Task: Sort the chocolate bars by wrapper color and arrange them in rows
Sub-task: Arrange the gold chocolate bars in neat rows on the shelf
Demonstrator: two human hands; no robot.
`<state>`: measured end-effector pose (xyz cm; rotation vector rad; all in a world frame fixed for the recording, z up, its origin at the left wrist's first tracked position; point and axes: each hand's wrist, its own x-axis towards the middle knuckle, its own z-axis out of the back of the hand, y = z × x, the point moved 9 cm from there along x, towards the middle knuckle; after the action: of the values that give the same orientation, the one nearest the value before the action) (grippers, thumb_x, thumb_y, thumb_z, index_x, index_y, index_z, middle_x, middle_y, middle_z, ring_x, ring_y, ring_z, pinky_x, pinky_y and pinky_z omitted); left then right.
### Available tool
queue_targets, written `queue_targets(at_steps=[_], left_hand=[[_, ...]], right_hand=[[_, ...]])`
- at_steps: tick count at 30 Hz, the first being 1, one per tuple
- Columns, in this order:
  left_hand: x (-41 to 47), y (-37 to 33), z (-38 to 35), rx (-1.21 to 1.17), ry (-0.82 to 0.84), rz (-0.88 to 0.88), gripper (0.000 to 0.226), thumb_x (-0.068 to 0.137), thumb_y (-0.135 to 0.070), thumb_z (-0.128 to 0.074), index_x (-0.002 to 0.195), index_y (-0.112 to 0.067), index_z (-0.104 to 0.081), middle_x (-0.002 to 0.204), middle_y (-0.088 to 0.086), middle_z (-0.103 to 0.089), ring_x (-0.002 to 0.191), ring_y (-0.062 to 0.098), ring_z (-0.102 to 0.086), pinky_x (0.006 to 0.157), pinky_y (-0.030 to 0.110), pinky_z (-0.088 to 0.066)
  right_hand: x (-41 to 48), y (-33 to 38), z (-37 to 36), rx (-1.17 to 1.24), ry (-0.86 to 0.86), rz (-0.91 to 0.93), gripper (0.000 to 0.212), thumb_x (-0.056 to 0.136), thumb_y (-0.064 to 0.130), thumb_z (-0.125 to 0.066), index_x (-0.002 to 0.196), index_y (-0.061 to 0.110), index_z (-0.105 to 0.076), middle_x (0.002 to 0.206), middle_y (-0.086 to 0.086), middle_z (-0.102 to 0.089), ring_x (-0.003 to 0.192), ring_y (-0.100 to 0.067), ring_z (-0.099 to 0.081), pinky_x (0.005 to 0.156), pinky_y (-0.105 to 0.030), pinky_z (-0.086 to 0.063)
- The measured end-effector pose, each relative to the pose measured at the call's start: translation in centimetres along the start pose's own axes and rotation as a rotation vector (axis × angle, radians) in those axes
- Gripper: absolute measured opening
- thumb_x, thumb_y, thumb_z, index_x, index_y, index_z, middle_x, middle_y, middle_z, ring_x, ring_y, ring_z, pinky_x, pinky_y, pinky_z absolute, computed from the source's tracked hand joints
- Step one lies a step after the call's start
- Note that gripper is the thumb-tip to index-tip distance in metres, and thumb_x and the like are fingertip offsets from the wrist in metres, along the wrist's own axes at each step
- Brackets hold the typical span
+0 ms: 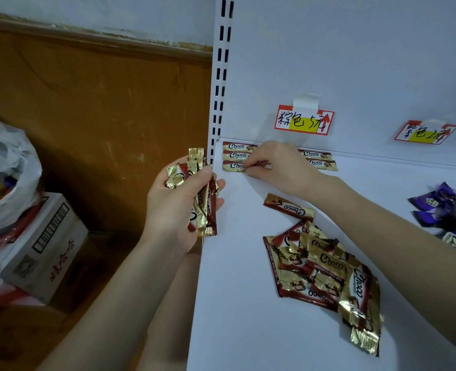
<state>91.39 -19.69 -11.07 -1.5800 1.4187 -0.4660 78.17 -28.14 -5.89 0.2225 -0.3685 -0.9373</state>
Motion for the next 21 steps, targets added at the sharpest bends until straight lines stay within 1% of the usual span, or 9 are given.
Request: queue_targets(at_steps=[3, 5, 8, 10, 12, 14, 16, 18, 21], left_hand=[[0.0, -0.1, -0.1, 0.004, 0.019, 0.002, 0.024, 0.084, -0.008, -0.066, 0.101, -0.024, -0.060, 0.092, 0.006, -0.071, 0.073, 0.017, -0.072, 0.052, 0.025, -0.055], [-0.1, -0.1, -0.4, 0.016, 0.044, 0.001, 0.026, 0.084, -0.006, -0.065, 0.105, -0.022, -0.060, 0.094, 0.007, -0.072, 0.075, 0.018, -0.073, 0.052, 0.025, -0.055], [-0.2, -0.1, -1.1, 0.049, 0.098, -0.002, 0.028, 0.084, -0.003, -0.065, 0.106, -0.019, -0.061, 0.093, 0.008, -0.073, 0.079, 0.020, -0.072, 0.053, 0.026, -0.055], [-0.3, 0.1, -1.7, 0.079, 0.133, 0.016, 0.027, 0.082, -0.001, -0.066, 0.104, -0.016, -0.061, 0.091, 0.008, -0.074, 0.080, 0.021, -0.072, 0.054, 0.027, -0.055], [-0.5, 0.5, -2.6, 0.126, 0.170, 0.049, 0.022, 0.081, -0.002, -0.068, 0.100, -0.012, -0.063, 0.090, 0.010, -0.074, 0.078, 0.020, -0.072, 0.054, 0.027, -0.056], [-0.9, 0.7, -3.9, 0.193, 0.228, 0.068, 0.017, 0.081, -0.003, -0.068, 0.096, -0.010, -0.064, 0.086, 0.010, -0.074, 0.074, 0.019, -0.072, 0.055, 0.028, -0.057], [-1.5, 0.8, -5.2, 0.245, 0.291, 0.073, 0.014, 0.081, -0.002, -0.068, 0.091, -0.012, -0.065, 0.082, 0.010, -0.074, 0.075, 0.021, -0.072, 0.057, 0.029, -0.058], [-2.1, 0.7, -6.1, 0.277, 0.335, 0.059, 0.013, 0.082, -0.002, -0.067, 0.087, -0.014, -0.065, 0.081, 0.009, -0.074, 0.075, 0.022, -0.072, 0.056, 0.028, -0.058], [-2.5, 0.4, -6.5, 0.260, 0.325, 0.044, 0.011, 0.081, -0.003, -0.068, 0.085, -0.013, -0.066, 0.079, 0.009, -0.073, 0.069, 0.021, -0.071, 0.053, 0.026, -0.055]], right_hand=[[0.0, -0.2, -0.1, 0.005, 0.009, -0.008, 0.017, 0.088, 0.009, -0.059, 0.098, 0.004, -0.071, 0.097, -0.009, -0.066, 0.088, -0.022, -0.059, 0.081, -0.038, -0.045], [-0.1, -0.5, 0.4, 0.041, -0.007, -0.036, 0.017, 0.087, 0.011, -0.060, 0.100, 0.004, -0.069, 0.098, -0.008, -0.064, 0.087, -0.019, -0.057, 0.081, -0.029, -0.044], [-0.5, -1.5, 2.7, 0.138, -0.102, -0.105, 0.015, 0.088, 0.010, -0.058, 0.097, 0.003, -0.068, 0.093, -0.004, -0.063, 0.083, -0.011, -0.053, 0.075, -0.014, -0.039], [-1.2, -2.0, 4.5, 0.225, -0.166, -0.176, 0.012, 0.089, 0.009, -0.057, 0.092, 0.004, -0.068, 0.087, -0.001, -0.065, 0.076, -0.008, -0.055, 0.075, -0.015, -0.042], [-2.1, -1.9, 5.9, 0.427, -0.197, -0.228, 0.010, 0.089, 0.012, -0.057, 0.086, 0.011, -0.066, 0.080, 0.004, -0.064, 0.069, -0.001, -0.059, 0.071, -0.017, -0.045], [-2.9, -1.0, 6.3, 0.625, -0.154, -0.245, 0.007, 0.089, 0.017, -0.058, 0.084, 0.017, -0.063, 0.078, 0.003, -0.065, 0.064, 0.000, -0.062, 0.064, -0.018, -0.048], [-3.5, 0.2, 5.9, 0.667, -0.062, -0.227, 0.004, 0.087, 0.022, -0.061, 0.090, 0.020, -0.062, 0.076, 0.004, -0.066, 0.064, -0.003, -0.062, 0.060, -0.018, -0.049], [-3.9, 1.0, 5.5, 0.647, -0.011, -0.211, 0.010, 0.084, 0.021, -0.064, 0.093, 0.019, -0.062, 0.067, 0.008, -0.065, 0.061, -0.005, -0.061, 0.055, -0.018, -0.047], [-4.5, 1.0, 5.9, 0.678, -0.060, -0.200, 0.006, 0.083, 0.011, -0.065, 0.088, 0.012, -0.065, 0.063, 0.005, -0.064, 0.055, -0.005, -0.058, 0.052, -0.017, -0.046]])
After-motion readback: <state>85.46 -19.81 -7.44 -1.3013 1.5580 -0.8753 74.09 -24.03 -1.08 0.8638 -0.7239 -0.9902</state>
